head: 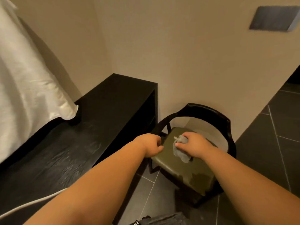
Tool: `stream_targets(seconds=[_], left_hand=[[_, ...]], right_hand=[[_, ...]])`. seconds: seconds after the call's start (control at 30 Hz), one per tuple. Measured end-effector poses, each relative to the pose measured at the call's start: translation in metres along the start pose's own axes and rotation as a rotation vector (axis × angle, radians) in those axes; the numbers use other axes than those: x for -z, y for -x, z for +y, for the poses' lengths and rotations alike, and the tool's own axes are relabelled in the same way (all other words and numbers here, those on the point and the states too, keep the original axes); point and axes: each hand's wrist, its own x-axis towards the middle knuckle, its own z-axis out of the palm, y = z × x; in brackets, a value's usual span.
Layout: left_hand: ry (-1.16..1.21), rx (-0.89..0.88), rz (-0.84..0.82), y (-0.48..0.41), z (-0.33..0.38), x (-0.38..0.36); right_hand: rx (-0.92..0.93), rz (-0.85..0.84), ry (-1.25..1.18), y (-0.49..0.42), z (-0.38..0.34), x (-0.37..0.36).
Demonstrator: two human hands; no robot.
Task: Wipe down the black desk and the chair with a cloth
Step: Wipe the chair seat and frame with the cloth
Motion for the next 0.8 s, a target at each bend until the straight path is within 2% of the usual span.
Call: stream_targets(seconds=[0.2,0.43,0.6,0.8], left_hand=[[0.079,0.164,0.036,0.133,-0.101,-0.051],[0.177,0.483,0.045,0.306,-0.204,-0.103],[0.291,0.698,0.067,0.412,-0.240,-0.134],[0.442,0.900,0.157,0.493,-0.245,-0.167]], right_hand=[[0.160,-0.147,0.022,0.053,-0.099,-0.083],[0.427,-0.324,0.077,0.126,-0.248,-0.182],[0.630,-0.431,0.151,0.173,-0.323,-0.229],[0.784,-0.551,0.213,0.210,-0.373,-0.265]])
